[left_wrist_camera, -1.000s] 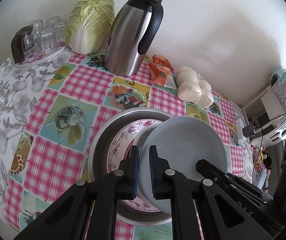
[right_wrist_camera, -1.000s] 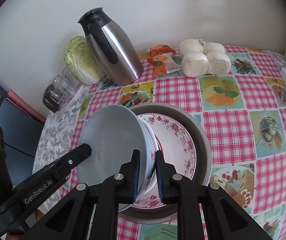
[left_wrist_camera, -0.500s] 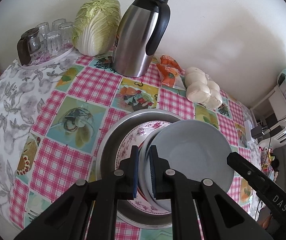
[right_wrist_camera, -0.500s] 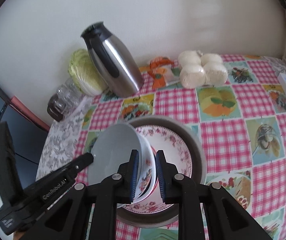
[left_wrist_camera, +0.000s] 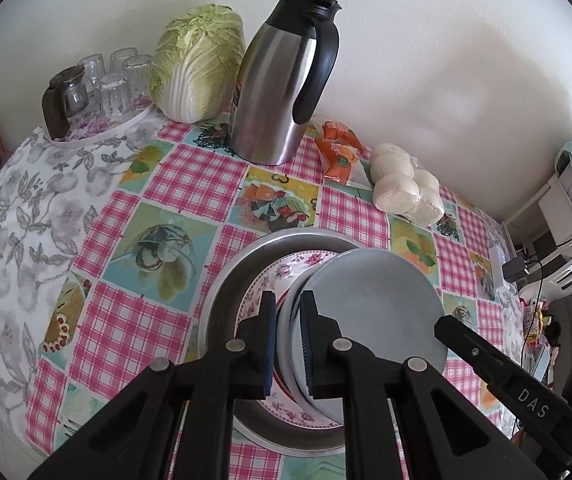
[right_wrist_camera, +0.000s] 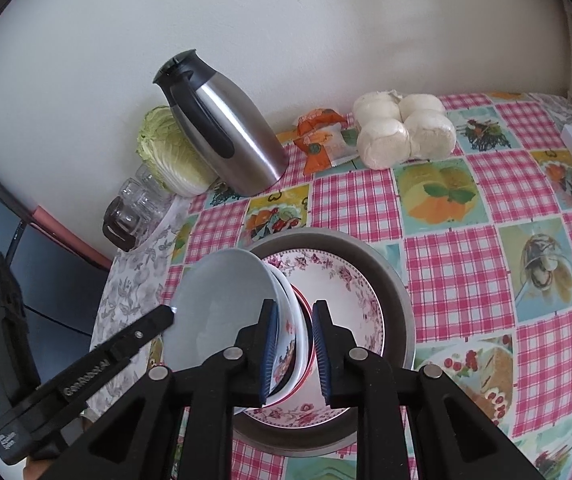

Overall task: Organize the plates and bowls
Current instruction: 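Lower the round bowl onto the square bowl and open the right gripper, then withdraw the right gripper from the stacked dishes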

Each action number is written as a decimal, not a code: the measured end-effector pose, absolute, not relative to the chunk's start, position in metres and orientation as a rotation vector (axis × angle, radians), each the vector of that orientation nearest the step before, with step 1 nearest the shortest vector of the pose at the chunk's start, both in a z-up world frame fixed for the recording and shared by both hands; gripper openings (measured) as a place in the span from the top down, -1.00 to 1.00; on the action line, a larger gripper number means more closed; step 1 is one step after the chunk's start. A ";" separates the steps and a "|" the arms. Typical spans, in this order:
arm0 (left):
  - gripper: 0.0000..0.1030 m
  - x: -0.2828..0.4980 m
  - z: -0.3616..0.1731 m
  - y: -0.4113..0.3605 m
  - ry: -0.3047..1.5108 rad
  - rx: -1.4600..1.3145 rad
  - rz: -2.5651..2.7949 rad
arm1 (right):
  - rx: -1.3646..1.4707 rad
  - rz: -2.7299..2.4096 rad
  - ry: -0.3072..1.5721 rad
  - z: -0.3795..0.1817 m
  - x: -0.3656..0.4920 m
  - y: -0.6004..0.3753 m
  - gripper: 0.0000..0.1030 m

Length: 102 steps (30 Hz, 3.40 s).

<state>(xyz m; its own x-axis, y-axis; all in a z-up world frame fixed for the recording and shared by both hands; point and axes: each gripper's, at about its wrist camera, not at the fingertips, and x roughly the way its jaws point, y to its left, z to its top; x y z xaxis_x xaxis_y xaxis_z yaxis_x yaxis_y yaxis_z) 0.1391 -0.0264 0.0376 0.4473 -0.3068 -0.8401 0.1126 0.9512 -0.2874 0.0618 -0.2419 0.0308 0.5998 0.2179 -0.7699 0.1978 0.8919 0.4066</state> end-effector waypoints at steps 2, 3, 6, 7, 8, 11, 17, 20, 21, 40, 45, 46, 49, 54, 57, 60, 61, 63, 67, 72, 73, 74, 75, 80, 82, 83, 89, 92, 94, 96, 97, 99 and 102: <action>0.73 0.139 0.040 -0.023 1.074 -0.201 -0.250 | 0.479 0.010 0.938 0.033 0.061 -0.241 0.60; 0.64 0.139 0.041 -0.022 1.070 -0.203 -0.242 | 0.470 0.007 0.929 0.036 0.060 -0.241 0.60; 0.15 0.137 0.047 -0.015 1.050 -0.210 -0.220 | 0.461 0.015 0.904 0.046 0.055 -0.241 0.60; 0.07 0.137 0.049 -0.013 1.042 -0.213 -0.212 | 0.452 0.008 0.898 0.049 0.054 -0.242 0.58; -0.03 0.137 0.051 -0.010 1.036 -0.215 -0.205 | 0.442 -0.001 0.893 0.051 0.053 -0.242 0.40; -0.29 0.137 0.052 -0.005 1.033 -0.220 -0.179 | 0.399 -0.030 0.893 0.052 0.050 -0.240 -0.02; -0.55 0.139 0.046 -0.001 1.052 -0.184 -0.122 | 0.357 -0.047 0.910 0.048 0.048 -0.237 -0.19; -0.63 0.140 0.044 0.000 1.056 -0.170 -0.109 | 0.338 -0.055 0.912 0.047 0.048 -0.236 -0.31; -0.64 0.140 0.044 0.001 1.054 -0.164 -0.103 | 0.331 -0.058 0.913 0.047 0.048 -0.235 -0.34; -0.86 0.128 0.039 0.015 1.033 -0.128 -0.007 | 0.191 -0.099 0.903 0.041 0.042 -0.215 -1.00; -0.86 0.112 0.043 0.010 1.008 -0.101 -0.025 | 0.166 -0.098 0.901 0.040 0.031 -0.210 -1.00; -0.86 0.106 0.044 0.008 1.000 -0.089 -0.030 | 0.160 -0.097 0.900 0.039 0.028 -0.209 -1.00; -0.86 0.091 0.044 0.002 0.981 -0.044 -0.030 | 0.147 -0.101 0.896 0.040 0.018 -0.205 -1.00; -0.86 0.068 0.039 -0.004 0.966 0.017 -0.044 | 0.172 -0.101 0.887 0.037 -0.003 -0.209 -1.00; -0.86 0.054 0.034 -0.006 0.959 0.031 -0.063 | 0.170 -0.118 0.896 0.032 -0.014 -0.215 -1.00; -0.86 0.044 0.026 -0.009 0.968 0.048 -0.090 | 0.181 -0.140 0.905 0.026 -0.025 -0.221 -1.00; -0.86 0.041 0.024 -0.011 0.969 0.058 -0.098 | 0.185 -0.144 0.907 0.024 -0.027 -0.222 -1.00; -0.86 0.036 0.021 -0.015 0.968 0.081 -0.107 | 0.188 -0.145 0.911 0.022 -0.032 -0.225 -1.00; -0.86 0.032 0.022 -0.018 0.961 0.095 -0.115 | 0.179 -0.152 0.920 0.019 -0.040 -0.224 -1.00; -0.86 0.029 0.023 -0.014 0.945 0.101 -0.097 | 0.168 -0.164 0.949 0.012 -0.046 -0.225 -1.00; -0.86 0.029 0.022 -0.013 0.945 0.105 -0.096 | 0.164 -0.167 0.952 0.011 -0.047 -0.225 -1.00; -0.86 0.028 0.021 -0.013 0.946 0.108 -0.095 | 0.162 -0.168 0.953 0.010 -0.048 -0.225 -1.00; -0.86 0.028 0.019 -0.012 0.951 0.113 -0.091 | 0.161 -0.170 0.953 0.010 -0.049 -0.225 -1.00; -0.86 0.028 0.010 -0.012 0.967 0.179 -0.048 | 0.150 -0.174 0.970 0.003 -0.054 -0.226 -1.00; -0.86 0.029 0.009 -0.009 0.977 0.164 -0.050 | 0.147 -0.180 0.976 0.001 -0.056 -0.227 -1.00; -0.86 0.029 0.009 -0.007 0.978 0.152 -0.055 | 0.145 -0.183 0.981 -0.001 -0.057 -0.228 -1.00; -0.86 0.032 0.007 0.001 0.969 0.142 -0.031 | 0.158 -0.197 1.018 -0.013 -0.060 -0.235 -1.00; -0.86 0.034 0.005 0.003 0.944 0.159 -0.040 | 0.180 -0.207 1.034 -0.019 -0.058 -0.240 -1.00; -0.86 0.037 0.003 0.000 0.929 0.184 -0.060 | 0.193 -0.205 1.050 -0.023 -0.056 -0.242 -1.00; -0.86 0.039 -0.003 -0.005 0.925 0.235 -0.073 | 0.205 -0.197 1.066 -0.028 -0.053 -0.243 -1.00; -0.86 0.040 -0.008 -0.008 0.936 0.261 -0.074 | 0.210 -0.193 1.071 -0.030 -0.052 -0.244 -1.00; -0.86 0.042 -0.016 -0.010 0.968 0.272 -0.089 | 0.225 -0.196 1.075 -0.034 -0.051 -0.245 -1.00; -0.86 0.045 -0.022 -0.010 1.005 0.242 -0.125 | 0.243 -0.202 1.077 -0.040 -0.047 -0.248 -1.00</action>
